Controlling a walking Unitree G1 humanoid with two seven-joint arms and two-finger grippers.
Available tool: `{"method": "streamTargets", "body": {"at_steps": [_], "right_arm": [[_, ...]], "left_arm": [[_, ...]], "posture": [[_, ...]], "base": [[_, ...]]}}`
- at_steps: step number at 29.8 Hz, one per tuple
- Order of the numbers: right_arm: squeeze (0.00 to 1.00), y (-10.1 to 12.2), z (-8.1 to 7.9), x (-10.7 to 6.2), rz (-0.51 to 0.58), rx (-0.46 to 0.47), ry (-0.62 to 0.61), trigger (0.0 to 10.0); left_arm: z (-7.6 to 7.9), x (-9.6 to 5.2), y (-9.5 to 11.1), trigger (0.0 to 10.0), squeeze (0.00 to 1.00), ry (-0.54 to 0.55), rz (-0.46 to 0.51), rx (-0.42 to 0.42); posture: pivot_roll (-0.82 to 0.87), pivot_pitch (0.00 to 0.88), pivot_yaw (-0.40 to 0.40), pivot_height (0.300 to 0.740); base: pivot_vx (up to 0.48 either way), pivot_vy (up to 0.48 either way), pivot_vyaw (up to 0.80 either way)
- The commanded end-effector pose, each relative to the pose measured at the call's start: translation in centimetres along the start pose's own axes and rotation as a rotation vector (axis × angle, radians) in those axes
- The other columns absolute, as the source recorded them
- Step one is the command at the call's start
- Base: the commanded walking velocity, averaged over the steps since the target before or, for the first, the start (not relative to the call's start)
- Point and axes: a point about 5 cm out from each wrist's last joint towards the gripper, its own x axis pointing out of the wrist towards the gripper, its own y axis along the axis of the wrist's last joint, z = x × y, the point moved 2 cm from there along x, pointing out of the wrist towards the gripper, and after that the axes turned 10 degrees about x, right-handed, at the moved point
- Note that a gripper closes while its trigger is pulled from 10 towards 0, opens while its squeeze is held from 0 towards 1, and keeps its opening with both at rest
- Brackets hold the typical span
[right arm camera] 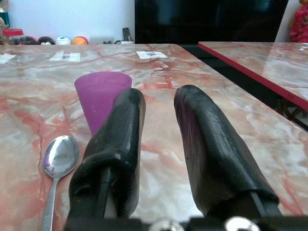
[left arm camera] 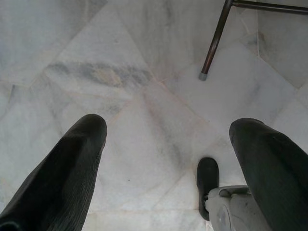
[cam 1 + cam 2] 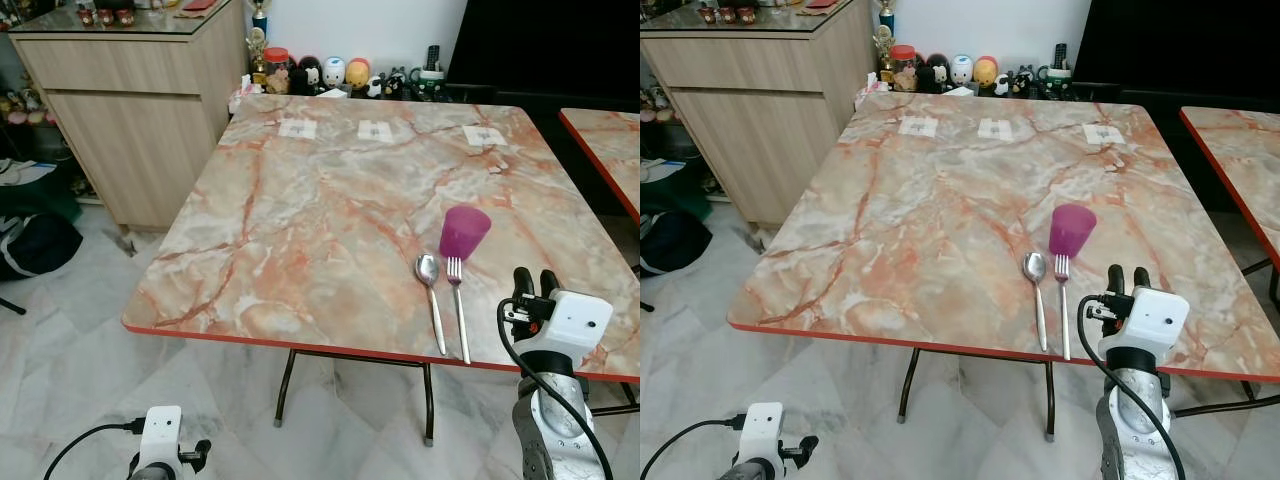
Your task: Setting the table
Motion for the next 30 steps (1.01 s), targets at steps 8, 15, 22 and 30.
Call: {"method": "streamTargets", "body": {"at_steps": [8, 15, 22, 30], "right_arm": [[0.00, -1.0, -0.9, -0.3, -0.050, -0.061, 0.070, 10.0], [0.00, -1.4, -1.1, -0.4, -0.074, -0.036, 0.076, 10.0], [0.00, -1.9, -0.9, -0.7, -0.098, -0.030, 0.056, 10.0], [0.32, -3.5, -0.9, -2.1, -0.188, 0.039, 0.015, 10.0]], "left_arm": [[0.1, 0.0, -0.2, 10.0, 0.00, -0.006, -0.012, 0.011], [0.2, 0.0, -0.2, 10.0, 0.00, -0.005, -0.010, 0.008], [0.3, 0.0, -0.1, 10.0, 0.00, -0.009, -0.008, 0.009], [0.3, 0.0, -0.2, 10.0, 0.00, -0.008, -0.008, 0.008]], "posture": [[0.09, 0.028, -0.023, 0.740], [0.09, 0.028, -0.025, 0.740], [0.09, 0.031, -0.027, 0.740], [0.09, 0.031, -0.029, 0.740]], "base": [[0.191, 0.000, 0.13], [0.264, 0.000, 0.24], [0.036, 0.000, 0.00], [0.000, 0.000, 0.00]]}}
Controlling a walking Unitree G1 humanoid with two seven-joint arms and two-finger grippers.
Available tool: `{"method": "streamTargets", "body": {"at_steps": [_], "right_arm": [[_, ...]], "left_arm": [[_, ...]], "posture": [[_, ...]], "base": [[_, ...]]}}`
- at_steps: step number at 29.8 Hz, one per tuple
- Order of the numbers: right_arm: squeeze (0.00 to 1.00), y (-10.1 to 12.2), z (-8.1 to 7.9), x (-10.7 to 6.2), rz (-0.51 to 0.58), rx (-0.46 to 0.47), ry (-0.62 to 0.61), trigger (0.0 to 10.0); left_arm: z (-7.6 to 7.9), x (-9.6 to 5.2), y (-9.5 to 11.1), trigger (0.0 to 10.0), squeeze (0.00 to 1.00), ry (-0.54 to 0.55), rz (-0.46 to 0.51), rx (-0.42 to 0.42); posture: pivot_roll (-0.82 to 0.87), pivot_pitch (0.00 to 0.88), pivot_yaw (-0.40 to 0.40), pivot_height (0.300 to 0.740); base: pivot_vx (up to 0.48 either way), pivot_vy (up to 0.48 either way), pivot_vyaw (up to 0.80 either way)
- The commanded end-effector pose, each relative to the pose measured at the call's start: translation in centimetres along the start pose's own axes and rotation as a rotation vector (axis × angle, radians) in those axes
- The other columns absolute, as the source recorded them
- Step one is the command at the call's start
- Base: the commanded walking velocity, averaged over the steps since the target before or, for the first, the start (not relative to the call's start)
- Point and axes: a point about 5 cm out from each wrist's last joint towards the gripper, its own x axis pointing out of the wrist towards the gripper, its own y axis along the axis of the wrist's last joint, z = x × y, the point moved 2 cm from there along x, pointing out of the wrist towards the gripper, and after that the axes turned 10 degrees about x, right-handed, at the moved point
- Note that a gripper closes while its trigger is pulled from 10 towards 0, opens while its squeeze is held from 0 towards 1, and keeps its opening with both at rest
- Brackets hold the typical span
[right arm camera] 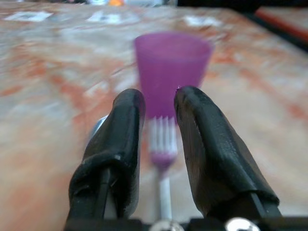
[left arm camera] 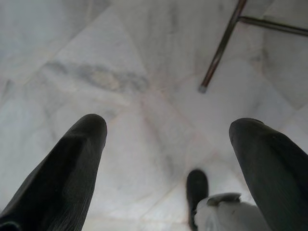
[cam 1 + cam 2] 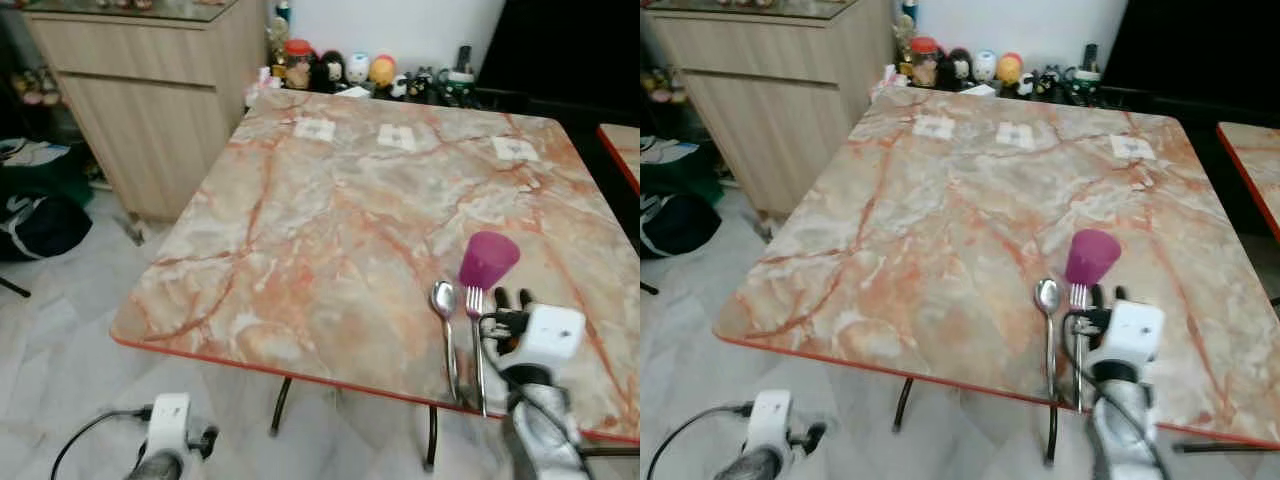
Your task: Setting the table
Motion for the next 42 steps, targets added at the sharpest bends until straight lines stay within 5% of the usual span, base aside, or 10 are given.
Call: {"method": "streamTargets", "body": {"at_steps": [1, 7, 8, 14, 15, 16, 17, 21, 23, 42], "right_arm": [[1.00, -0.4, 0.7, -0.7, -0.029, 0.020, -0.021, 10.0], [0.88, -0.6, 0.7, -0.7, -0.052, 0.109, -0.056, 10.0], [0.00, -0.2, 0.2, -0.5, -0.044, 0.105, -0.036, 10.0], [0.00, -0.5, -0.4, 0.8, -0.084, 0.136, -0.041, 10.0], [0.11, -0.6, -0.5, 0.9, -0.089, 0.146, -0.037, 10.0], [0.47, -0.6, -0.6, 1.1, -0.093, 0.157, -0.032, 10.0], [1.00, -0.6, -0.7, 1.3, -0.098, 0.157, -0.033, 10.0], [1.00, -1.1, -0.7, 1.8, -0.149, 0.120, -0.053, 10.0], [0.00, -1.5, -0.4, 1.9, -0.173, 0.102, -0.073, 10.0], [0.00, -2.0, 0.1, 2.4, -0.232, 0.136, -0.119, 10.0]], "left_arm": [[0.3, -0.1, -0.3, 10.0, 0.00, -0.008, -0.013, 0.006], [0.3, -0.1, -0.4, 10.0, 0.00, -0.011, -0.017, 0.013], [0.4, -0.1, -0.4, 10.0, 0.00, -0.011, -0.016, 0.012], [0.5, 0.0, -0.4, 10.0, 0.00, -0.013, -0.013, 0.009], [0.5, 0.0, -0.3, 10.0, 0.00, -0.012, -0.013, 0.008], [0.5, 0.0, -0.3, 10.0, 0.00, -0.012, -0.012, 0.007], [0.4, 0.0, -0.3, 10.0, 0.00, -0.009, -0.012, 0.006], [0.4, -0.1, -0.4, 10.0, 0.00, -0.006, -0.013, 0.004], [0.5, -0.1, -0.4, 10.0, 0.00, -0.008, -0.011, 0.005], [0.4, 0.0, -0.1, 10.0, 0.00, -0.001, -0.002, 0.002]], "posture": [[0.09, 0.032, -0.028, 0.740], [0.09, 0.029, -0.026, 0.740], [0.09, 0.029, -0.028, 0.740], [0.10, 0.024, -0.036, 0.740], [0.10, 0.024, -0.037, 0.740], [0.10, 0.024, -0.037, 0.740], [0.10, 0.021, -0.039, 0.740], [0.10, 0.016, -0.041, 0.740], [0.11, 0.011, -0.043, 0.740], [0.11, 0.027, -0.043, 0.740]], "base": [[0.000, 0.000, 0.00], [0.000, 0.000, 0.00], [0.000, 0.000, 0.00], [0.000, 0.000, 0.00], [0.000, 0.000, 0.00], [0.000, 0.000, 0.00], [0.000, 0.000, 0.00], [0.000, 0.000, 0.00], [0.000, 0.000, 0.00], [0.000, 0.000, 0.00]]}}
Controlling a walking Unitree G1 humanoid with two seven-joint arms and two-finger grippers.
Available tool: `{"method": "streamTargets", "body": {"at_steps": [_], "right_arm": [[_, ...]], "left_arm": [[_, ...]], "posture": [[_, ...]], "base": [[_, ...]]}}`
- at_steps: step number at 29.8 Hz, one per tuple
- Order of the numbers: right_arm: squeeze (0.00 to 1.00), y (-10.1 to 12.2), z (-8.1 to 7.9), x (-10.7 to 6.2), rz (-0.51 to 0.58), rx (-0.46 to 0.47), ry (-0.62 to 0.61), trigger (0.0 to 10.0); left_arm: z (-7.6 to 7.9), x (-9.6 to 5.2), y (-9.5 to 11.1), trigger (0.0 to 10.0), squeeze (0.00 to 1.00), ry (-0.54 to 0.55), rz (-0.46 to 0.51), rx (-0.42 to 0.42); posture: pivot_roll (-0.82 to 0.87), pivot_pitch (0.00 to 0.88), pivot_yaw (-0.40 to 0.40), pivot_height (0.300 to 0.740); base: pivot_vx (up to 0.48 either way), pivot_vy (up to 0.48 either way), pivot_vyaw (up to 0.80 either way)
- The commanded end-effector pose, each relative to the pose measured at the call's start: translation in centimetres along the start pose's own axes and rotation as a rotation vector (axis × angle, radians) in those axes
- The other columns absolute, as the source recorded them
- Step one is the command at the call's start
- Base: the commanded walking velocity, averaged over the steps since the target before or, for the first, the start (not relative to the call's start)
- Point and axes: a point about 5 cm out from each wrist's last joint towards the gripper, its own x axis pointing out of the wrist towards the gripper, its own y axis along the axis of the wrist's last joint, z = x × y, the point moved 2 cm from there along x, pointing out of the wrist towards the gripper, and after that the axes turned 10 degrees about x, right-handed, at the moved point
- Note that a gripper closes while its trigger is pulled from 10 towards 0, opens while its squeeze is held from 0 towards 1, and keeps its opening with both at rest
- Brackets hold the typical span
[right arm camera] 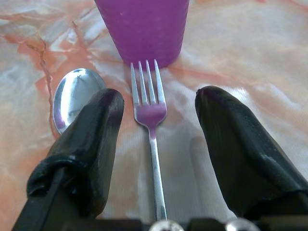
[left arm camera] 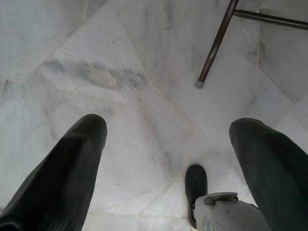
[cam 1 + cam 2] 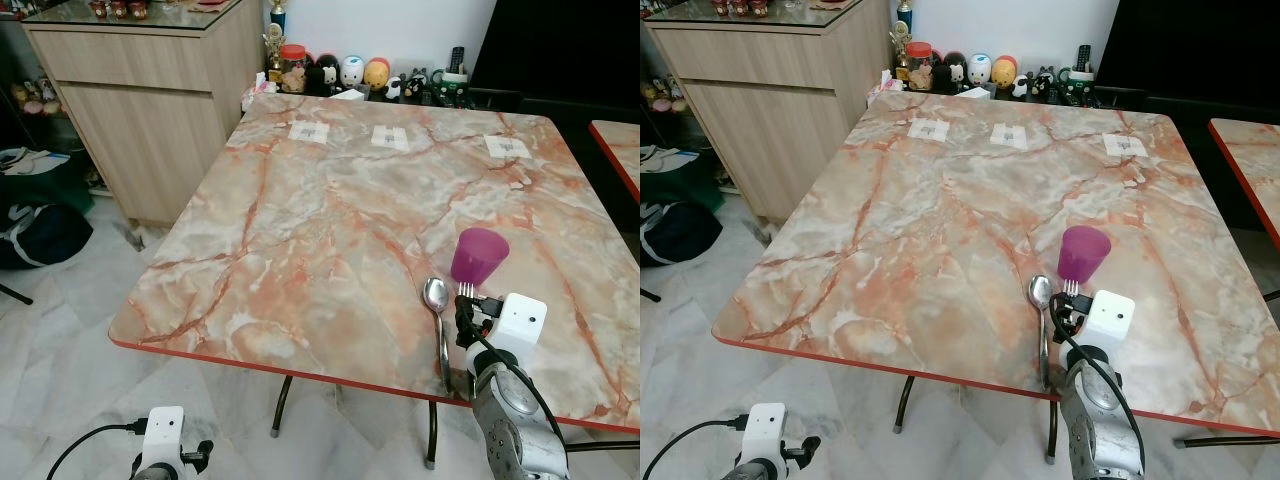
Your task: Setting the table
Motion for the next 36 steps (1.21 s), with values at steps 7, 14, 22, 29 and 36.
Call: {"method": "streamTargets", "body": {"at_steps": [7, 14, 22, 29, 36], "right_arm": [[0.00, -0.4, 0.3, -0.2, -0.033, 0.003, -0.008, 10.0], [0.00, -0.5, 0.4, -0.3, -0.033, -0.002, -0.019, 2.5], [0.00, -0.8, 0.6, -0.4, -0.047, -0.006, -0.031, 10.0], [0.00, -1.2, 0.6, -0.4, -0.072, -0.012, -0.023, 9.0], [0.00, -1.9, 0.3, -0.4, -0.110, -0.031, -0.002, 4.8]], "left_arm": [[0.0, 0.0, 0.2, 10.0, 0.00, 0.005, 0.006, 0.006], [0.0, 0.0, 0.2, 10.0, 0.00, 0.004, 0.011, 0.007], [0.1, 0.0, 0.3, 10.0, 0.00, 0.005, 0.014, 0.005], [0.1, 0.0, 0.3, 10.0, 0.00, 0.004, 0.016, 0.006], [0.1, 0.0, 0.3, 10.0, 0.00, 0.001, 0.016, 0.008]], "posture": [[0.11, 0.031, -0.044, 0.740], [0.11, 0.036, -0.044, 0.740], [0.11, 0.036, -0.045, 0.740], [0.11, 0.034, -0.044, 0.740], [0.11, 0.027, -0.041, 0.740]], "base": [[0.000, 0.000, 0.00], [0.000, 0.000, 0.00], [0.000, 0.000, 0.00], [0.000, 0.000, 0.00], [0.000, 0.000, 0.00]]}}
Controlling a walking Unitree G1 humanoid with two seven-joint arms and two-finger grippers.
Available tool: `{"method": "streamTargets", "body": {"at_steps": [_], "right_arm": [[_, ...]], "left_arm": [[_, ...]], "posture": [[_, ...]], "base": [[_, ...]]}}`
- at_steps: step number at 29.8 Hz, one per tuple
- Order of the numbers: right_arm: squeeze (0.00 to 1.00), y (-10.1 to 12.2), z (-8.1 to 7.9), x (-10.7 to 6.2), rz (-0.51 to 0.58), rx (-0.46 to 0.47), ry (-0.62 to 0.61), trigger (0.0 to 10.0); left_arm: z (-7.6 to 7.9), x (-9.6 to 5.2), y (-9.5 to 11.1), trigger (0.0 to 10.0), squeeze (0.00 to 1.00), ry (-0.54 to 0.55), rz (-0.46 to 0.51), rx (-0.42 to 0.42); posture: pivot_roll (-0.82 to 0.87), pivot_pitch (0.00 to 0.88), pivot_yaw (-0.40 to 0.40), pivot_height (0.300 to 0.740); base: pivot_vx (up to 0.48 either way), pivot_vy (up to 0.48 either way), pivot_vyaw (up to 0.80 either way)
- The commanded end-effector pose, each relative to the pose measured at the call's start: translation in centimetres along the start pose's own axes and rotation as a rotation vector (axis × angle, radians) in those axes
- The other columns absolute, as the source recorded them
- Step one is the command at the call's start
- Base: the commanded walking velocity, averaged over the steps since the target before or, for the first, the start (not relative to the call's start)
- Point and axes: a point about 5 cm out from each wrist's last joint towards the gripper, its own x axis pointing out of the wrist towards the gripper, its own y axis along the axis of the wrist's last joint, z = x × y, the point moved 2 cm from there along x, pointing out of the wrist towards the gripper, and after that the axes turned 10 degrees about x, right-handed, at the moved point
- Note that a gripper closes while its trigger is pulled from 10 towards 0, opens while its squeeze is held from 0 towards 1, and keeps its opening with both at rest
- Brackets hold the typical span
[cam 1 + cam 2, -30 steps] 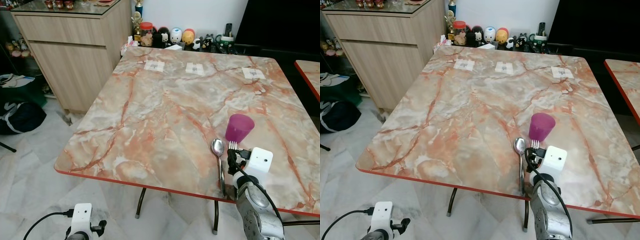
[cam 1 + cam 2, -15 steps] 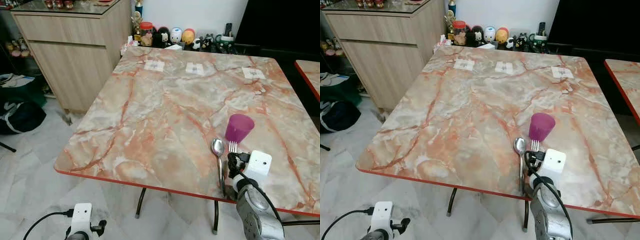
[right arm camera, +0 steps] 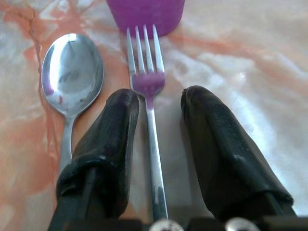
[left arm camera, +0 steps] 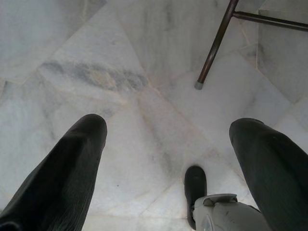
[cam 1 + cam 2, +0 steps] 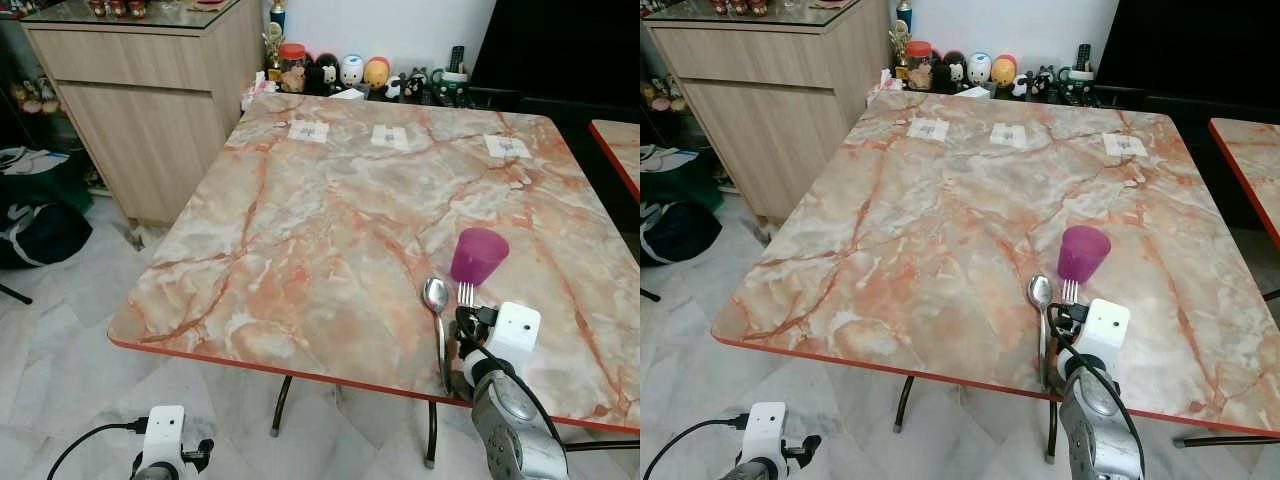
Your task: Setting the table
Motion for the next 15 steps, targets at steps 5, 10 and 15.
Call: {"method": "streamTargets", "body": {"at_steps": [5, 10, 15], "right_arm": [[0.00, -0.88, 0.12, -0.09, -0.041, -0.019, -0.008, 10.0], [0.00, -0.92, 0.07, -0.01, -0.044, -0.019, -0.006, 10.0], [0.00, -0.86, 0.10, -0.03, -0.043, -0.018, -0.006, 4.8]], "left_arm": [[0.09, 0.01, 0.13, 10.0, 0.00, -0.002, 0.008, 0.011], [0.11, 0.01, 0.12, 10.0, 0.00, -0.004, 0.008, 0.014], [0.13, 0.01, 0.10, 10.0, 0.00, -0.005, 0.007, 0.015]], "posture": [[0.11, 0.006, -0.039, 0.740], [0.11, 0.000, -0.039, 0.740], [0.11, 0.000, -0.040, 0.740]], "base": [[0.000, 0.000, 0.00], [0.000, 0.000, 0.00], [0.000, 0.000, 0.00]]}}
